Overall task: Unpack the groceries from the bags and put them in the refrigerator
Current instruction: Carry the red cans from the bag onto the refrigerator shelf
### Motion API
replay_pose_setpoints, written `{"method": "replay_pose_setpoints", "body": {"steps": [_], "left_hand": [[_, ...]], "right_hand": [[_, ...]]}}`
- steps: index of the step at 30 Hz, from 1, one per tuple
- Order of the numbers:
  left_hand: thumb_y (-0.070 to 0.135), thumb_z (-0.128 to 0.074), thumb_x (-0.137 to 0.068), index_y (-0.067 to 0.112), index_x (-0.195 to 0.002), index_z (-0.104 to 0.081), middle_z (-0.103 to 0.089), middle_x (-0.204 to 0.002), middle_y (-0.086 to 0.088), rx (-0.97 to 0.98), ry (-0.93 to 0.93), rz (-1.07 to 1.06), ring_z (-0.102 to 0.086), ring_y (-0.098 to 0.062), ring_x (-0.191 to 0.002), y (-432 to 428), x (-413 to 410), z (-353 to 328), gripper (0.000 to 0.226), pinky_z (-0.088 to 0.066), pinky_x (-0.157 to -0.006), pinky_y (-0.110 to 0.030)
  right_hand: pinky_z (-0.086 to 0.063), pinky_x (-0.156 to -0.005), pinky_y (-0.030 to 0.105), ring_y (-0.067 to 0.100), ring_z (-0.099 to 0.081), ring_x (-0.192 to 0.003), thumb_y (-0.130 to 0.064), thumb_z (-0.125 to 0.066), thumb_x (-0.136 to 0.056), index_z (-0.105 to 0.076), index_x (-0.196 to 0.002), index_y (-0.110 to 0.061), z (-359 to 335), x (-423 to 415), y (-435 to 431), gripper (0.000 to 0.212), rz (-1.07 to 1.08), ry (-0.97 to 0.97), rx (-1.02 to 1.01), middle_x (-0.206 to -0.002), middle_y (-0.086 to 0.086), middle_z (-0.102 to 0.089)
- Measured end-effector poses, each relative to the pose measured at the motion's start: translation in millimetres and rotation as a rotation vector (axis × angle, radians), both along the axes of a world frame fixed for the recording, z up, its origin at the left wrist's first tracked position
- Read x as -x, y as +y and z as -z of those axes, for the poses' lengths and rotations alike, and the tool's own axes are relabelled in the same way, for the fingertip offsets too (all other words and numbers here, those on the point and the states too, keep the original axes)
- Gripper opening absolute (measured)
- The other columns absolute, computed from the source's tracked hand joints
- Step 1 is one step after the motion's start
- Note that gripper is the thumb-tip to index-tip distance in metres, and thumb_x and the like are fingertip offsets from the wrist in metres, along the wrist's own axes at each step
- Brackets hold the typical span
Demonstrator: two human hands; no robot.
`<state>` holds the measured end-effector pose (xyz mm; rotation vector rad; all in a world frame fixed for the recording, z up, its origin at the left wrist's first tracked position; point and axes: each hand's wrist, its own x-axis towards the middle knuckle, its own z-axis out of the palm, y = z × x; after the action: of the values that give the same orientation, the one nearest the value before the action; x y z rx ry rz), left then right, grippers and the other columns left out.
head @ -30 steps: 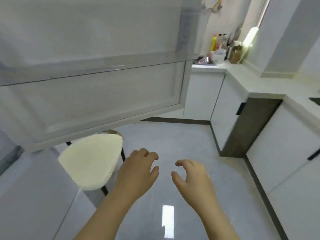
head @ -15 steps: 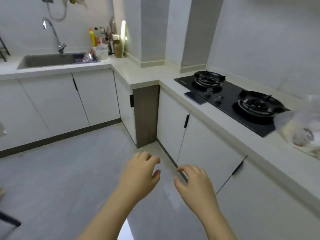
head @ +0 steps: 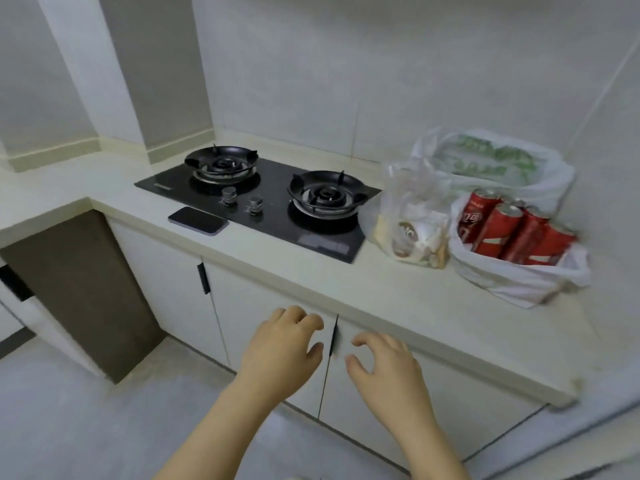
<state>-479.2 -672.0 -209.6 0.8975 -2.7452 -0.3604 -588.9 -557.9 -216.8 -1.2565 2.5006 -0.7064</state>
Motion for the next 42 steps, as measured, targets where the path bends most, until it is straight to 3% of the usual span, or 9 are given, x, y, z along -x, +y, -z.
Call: {"method": "replay_pose_setpoints", "body": {"steps": [10, 17, 26, 31, 38, 40, 42], "left_hand": [[0.036, -0.041, -0.095, 0.029, -0.131, -0.045, -0.045, -0.128, 0.010, 0.008, 0.047, 0.317, -0.040, -0.012, -0.118, -89.1, 143.2, -9.9, 0.037, -0.036, -0.091, -0.020], [0.036, -0.043, -0.094, 0.029, -0.130, -0.047, -0.047, -0.126, 0.010, -0.017, 0.080, 0.506, -0.043, -0.012, -0.114, -101.6, 218.3, -8.5, 0.036, -0.038, -0.089, -0.020], [0.030, -0.048, -0.090, 0.024, -0.120, -0.056, -0.054, -0.113, 0.003, -0.041, 0.110, 0.574, -0.050, -0.020, -0.107, -86.6, 316.3, -7.1, 0.032, -0.044, -0.085, -0.030], [0.030, -0.048, -0.091, 0.023, -0.122, -0.055, -0.052, -0.118, 0.004, -0.035, 0.142, 0.586, -0.047, -0.019, -0.110, -73.0, 374.4, -10.8, 0.032, -0.042, -0.089, -0.029], [0.026, -0.049, -0.073, 0.015, -0.095, -0.067, -0.061, -0.090, -0.004, 0.006, 0.281, 0.601, -0.059, -0.029, -0.079, -52.8, 446.5, -6.7, 0.030, -0.052, -0.063, -0.035], [0.030, -0.047, -0.071, 0.018, -0.100, -0.063, -0.059, -0.097, -0.003, 0.021, 0.295, 0.593, -0.058, -0.027, -0.082, -47.5, 462.3, -9.1, 0.035, -0.054, -0.062, -0.036], [0.030, -0.053, -0.069, 0.019, -0.109, -0.058, -0.056, -0.115, -0.007, 0.039, 0.278, 0.582, -0.057, -0.031, -0.095, -43.5, 477.0, -6.1, 0.042, -0.053, -0.074, -0.041]], "right_hand": [[-0.035, -0.099, 0.025, 0.012, -0.043, -0.117, -0.032, -0.049, -0.091, -0.053, -0.120, -0.029, -7.5, 107.5, -64.6, 0.029, 0.327, 0.018, 0.045, -0.127, -0.013, -0.051], [-0.036, -0.098, 0.026, 0.013, -0.043, -0.118, -0.032, -0.050, -0.091, -0.055, -0.121, -0.027, -5.7, 156.1, -65.8, 0.031, 0.497, 0.021, 0.073, -0.126, -0.011, -0.052], [-0.039, -0.092, 0.028, 0.016, -0.050, -0.110, -0.028, -0.057, -0.087, -0.061, -0.110, -0.023, -4.6, 242.3, -46.5, 0.024, 0.603, 0.069, 0.164, -0.115, -0.008, -0.060], [-0.042, -0.087, 0.028, 0.014, -0.052, -0.101, -0.023, -0.059, -0.085, -0.064, -0.101, -0.023, -7.8, 301.1, -32.5, 0.016, 0.617, 0.091, 0.277, -0.101, -0.009, -0.061], [-0.043, -0.079, 0.026, 0.014, -0.053, -0.089, -0.016, -0.064, -0.083, -0.067, -0.091, -0.017, -6.3, 362.5, -11.7, 0.009, 0.662, 0.162, 0.409, -0.089, -0.011, -0.057], [-0.043, -0.075, 0.026, 0.015, -0.056, -0.086, -0.015, -0.066, -0.082, -0.068, -0.090, -0.016, -6.0, 373.9, -7.4, 0.008, 0.690, 0.215, 0.448, -0.088, -0.013, -0.057], [-0.048, -0.072, 0.031, 0.017, -0.059, -0.081, -0.016, -0.065, -0.081, -0.067, -0.087, -0.016, -3.0, 384.5, -3.6, 0.006, 0.689, 0.267, 0.498, -0.086, -0.012, -0.059]]}}
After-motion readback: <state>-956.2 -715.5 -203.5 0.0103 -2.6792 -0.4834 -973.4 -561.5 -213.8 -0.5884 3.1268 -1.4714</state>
